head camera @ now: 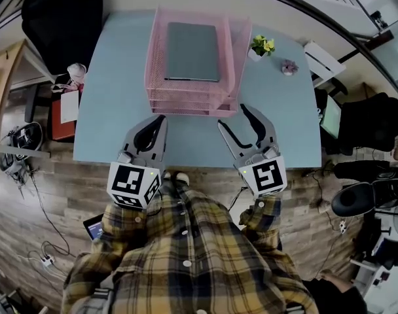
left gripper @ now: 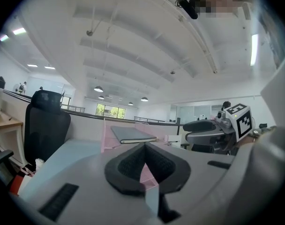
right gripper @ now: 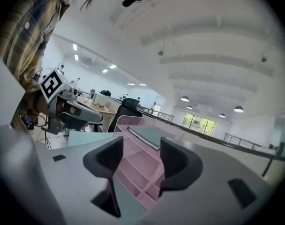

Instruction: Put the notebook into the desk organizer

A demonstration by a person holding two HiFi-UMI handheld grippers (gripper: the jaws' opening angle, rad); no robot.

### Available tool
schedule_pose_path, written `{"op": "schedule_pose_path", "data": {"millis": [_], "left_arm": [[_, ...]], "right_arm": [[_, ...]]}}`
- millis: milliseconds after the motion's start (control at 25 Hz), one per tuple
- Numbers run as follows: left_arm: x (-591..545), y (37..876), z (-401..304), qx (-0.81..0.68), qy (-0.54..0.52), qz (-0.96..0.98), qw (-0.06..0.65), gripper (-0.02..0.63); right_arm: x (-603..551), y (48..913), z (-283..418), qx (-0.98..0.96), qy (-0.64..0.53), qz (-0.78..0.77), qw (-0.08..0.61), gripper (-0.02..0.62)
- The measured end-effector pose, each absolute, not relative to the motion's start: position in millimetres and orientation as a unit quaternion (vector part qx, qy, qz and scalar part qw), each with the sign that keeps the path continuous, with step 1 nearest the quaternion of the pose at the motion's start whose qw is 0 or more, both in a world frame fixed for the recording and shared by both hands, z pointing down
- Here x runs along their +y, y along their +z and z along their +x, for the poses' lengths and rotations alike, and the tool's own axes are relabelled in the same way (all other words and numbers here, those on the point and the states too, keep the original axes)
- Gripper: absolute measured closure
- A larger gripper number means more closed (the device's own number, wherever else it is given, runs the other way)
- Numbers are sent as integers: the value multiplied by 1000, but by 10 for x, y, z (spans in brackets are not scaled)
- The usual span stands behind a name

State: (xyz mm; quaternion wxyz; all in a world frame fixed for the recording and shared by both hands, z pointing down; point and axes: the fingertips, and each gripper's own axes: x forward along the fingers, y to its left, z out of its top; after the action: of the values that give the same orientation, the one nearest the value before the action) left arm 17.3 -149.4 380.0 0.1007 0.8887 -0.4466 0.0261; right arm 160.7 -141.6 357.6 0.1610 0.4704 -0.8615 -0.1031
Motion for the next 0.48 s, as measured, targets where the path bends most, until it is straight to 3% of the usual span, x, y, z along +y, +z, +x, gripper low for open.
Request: {"op": "schedule_pose_path", "data": {"millis": [480], "left_arm": [[-1483,3895,286,-431,40,895,110,614]], "right_arm": [[-1180,3882,1965,-845,59,531,40,443]]}}
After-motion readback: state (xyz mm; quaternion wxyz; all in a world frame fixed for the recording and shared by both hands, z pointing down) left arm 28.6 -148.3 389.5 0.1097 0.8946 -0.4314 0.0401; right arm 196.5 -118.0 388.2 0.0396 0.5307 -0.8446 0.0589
